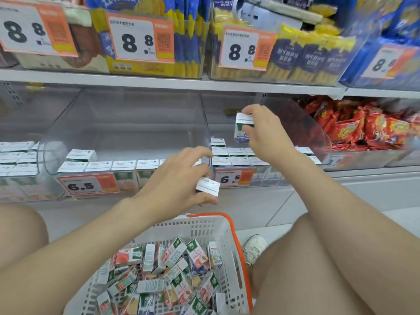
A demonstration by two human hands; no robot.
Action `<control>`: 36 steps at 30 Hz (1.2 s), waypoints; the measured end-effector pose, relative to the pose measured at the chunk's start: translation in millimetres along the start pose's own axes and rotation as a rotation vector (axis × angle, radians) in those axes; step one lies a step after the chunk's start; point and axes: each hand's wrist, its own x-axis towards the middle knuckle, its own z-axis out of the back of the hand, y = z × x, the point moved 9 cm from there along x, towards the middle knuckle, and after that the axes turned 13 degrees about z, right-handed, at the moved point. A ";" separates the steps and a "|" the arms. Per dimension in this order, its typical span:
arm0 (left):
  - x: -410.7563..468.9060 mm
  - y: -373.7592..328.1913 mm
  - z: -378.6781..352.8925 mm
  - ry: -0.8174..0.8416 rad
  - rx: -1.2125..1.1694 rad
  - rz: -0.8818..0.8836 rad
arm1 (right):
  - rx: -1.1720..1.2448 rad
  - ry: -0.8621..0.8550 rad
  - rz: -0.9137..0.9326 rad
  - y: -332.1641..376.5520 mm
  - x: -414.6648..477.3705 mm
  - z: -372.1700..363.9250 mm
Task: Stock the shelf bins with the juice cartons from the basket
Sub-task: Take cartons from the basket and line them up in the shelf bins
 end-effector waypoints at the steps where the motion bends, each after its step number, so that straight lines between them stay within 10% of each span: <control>1: 0.3 -0.7 -7.4 0.017 0.016 -0.002 | -0.019 0.037 0.002 -5.0 4.2 -8.7; 12: 11.7 0.3 -20.9 0.105 -0.100 0.086 | 0.015 0.522 -0.237 -25.0 10.4 -82.0; 20: -10.0 46.4 34.9 -0.074 -0.562 0.421 | 0.438 -0.170 0.019 94.3 -2.2 7.7; 25: -31.5 84.8 51.0 0.005 -0.943 0.609 | 0.682 0.075 0.168 165.3 -25.9 -22.1; 36: -84.2 138.4 96.7 -0.049 -1.143 0.786 | 1.003 0.038 0.151 228.0 -6.9 -59.5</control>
